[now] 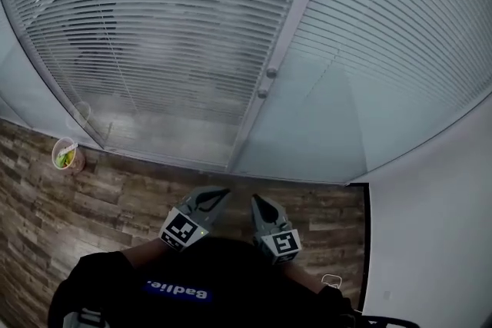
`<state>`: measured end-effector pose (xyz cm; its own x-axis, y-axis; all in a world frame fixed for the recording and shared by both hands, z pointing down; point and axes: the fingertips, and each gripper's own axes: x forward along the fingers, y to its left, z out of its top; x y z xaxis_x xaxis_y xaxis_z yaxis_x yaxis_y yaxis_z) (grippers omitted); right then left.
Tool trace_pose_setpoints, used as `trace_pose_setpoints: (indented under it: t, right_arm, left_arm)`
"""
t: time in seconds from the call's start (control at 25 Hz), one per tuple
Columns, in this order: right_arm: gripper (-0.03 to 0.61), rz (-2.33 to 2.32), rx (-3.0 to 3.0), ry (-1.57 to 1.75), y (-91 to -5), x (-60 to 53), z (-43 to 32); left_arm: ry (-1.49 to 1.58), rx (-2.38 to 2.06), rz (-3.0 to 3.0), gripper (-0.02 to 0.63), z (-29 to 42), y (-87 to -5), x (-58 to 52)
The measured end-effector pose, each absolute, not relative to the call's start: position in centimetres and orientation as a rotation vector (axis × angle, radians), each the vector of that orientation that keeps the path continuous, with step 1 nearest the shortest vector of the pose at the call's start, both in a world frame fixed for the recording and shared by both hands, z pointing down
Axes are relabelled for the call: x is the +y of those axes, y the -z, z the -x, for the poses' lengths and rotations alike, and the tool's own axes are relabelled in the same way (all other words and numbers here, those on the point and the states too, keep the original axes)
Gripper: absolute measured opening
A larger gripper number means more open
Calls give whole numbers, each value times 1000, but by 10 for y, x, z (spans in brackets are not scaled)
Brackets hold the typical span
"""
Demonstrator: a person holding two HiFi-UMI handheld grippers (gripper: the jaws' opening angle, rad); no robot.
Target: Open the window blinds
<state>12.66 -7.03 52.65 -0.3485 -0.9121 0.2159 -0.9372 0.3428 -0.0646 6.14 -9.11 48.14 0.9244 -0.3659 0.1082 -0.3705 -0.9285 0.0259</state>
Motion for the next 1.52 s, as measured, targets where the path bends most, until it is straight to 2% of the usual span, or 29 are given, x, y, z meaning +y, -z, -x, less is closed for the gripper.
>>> trace_pose_setpoints:
  t: [0.36, 1.04, 1.52]
  right_arm:
    - [3, -1791, -2410, -276, -517, -131, -126]
    - [3, -1690, -2530, -214, -508, -184, -189]
    - [3, -1613, -2563, -216, -502, -201, -189]
  left_arm:
    - [-138, -618, -3004, 0, -39, -483, -151]
    - [-214, -761, -2989, 0, -98, -484, -155]
    - [-231, -841, -2955, 0, -98, -481, -157]
